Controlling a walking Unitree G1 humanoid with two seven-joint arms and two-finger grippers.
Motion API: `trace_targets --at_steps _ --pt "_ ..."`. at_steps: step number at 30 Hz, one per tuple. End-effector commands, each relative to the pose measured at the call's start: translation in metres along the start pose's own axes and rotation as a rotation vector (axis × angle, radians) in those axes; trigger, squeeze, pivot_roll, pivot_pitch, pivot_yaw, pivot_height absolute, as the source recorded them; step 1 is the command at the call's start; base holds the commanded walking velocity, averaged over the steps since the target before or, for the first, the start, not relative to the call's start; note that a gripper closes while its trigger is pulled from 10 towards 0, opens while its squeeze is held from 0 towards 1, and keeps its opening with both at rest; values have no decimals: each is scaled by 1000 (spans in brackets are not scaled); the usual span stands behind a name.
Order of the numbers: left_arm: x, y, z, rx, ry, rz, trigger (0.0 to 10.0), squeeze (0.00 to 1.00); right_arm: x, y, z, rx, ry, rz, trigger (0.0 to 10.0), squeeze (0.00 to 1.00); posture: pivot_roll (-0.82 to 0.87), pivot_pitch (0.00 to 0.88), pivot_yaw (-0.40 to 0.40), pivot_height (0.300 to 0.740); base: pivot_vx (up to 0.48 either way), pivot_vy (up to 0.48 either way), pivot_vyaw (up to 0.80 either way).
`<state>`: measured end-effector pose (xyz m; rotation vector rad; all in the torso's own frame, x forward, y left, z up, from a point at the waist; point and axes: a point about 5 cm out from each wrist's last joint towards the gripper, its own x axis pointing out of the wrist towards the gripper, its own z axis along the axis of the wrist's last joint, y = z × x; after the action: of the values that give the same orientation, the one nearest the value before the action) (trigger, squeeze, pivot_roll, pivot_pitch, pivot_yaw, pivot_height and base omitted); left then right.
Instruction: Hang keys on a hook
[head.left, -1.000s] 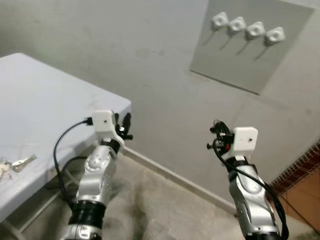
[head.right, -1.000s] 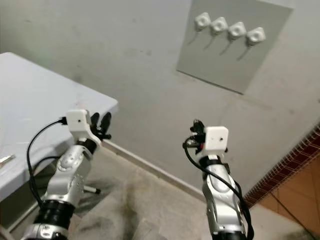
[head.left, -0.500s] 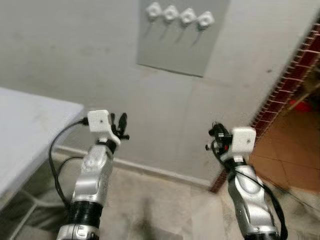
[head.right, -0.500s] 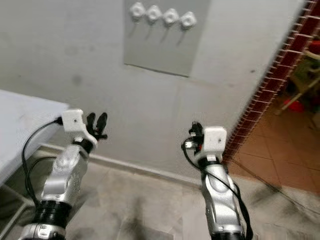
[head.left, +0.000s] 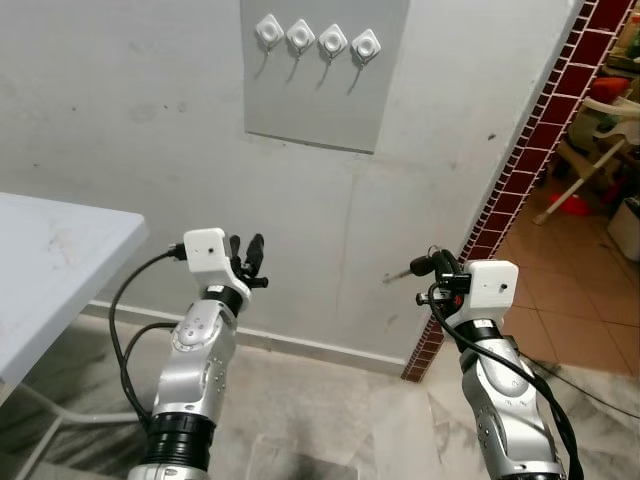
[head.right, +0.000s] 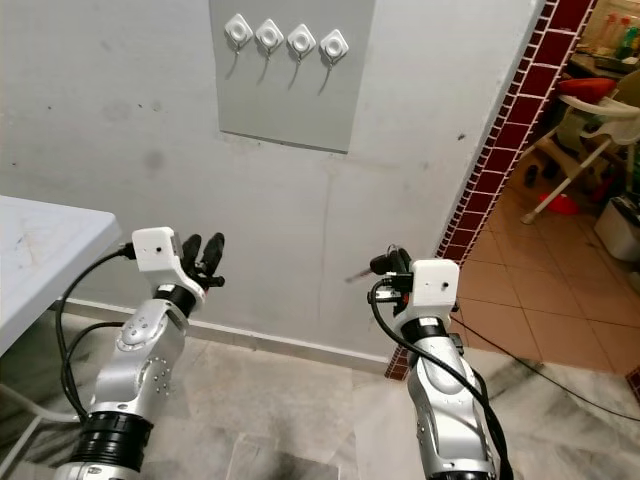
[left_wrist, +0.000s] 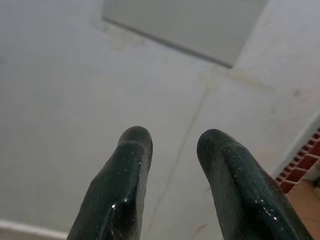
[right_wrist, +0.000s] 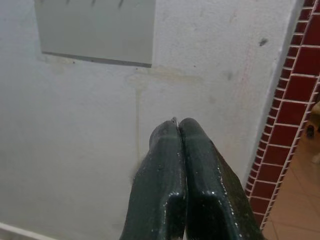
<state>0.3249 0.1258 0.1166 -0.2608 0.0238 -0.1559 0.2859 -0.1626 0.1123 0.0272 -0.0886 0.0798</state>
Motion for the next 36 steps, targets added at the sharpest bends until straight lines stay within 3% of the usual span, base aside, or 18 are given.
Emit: trace_targets --at_steps 1,36 --pt "0 -2 2 -1 -2 -1 10000 0 2 -2 7 -11 -22 -1 10000 0 89 0 -74 736 244 0 0" --pt "-1 -4 -2 -20 25 -2 10000 0 -5 -1 6 -20 -8 26 10000 0 78 0 -75 736 338 0 0"
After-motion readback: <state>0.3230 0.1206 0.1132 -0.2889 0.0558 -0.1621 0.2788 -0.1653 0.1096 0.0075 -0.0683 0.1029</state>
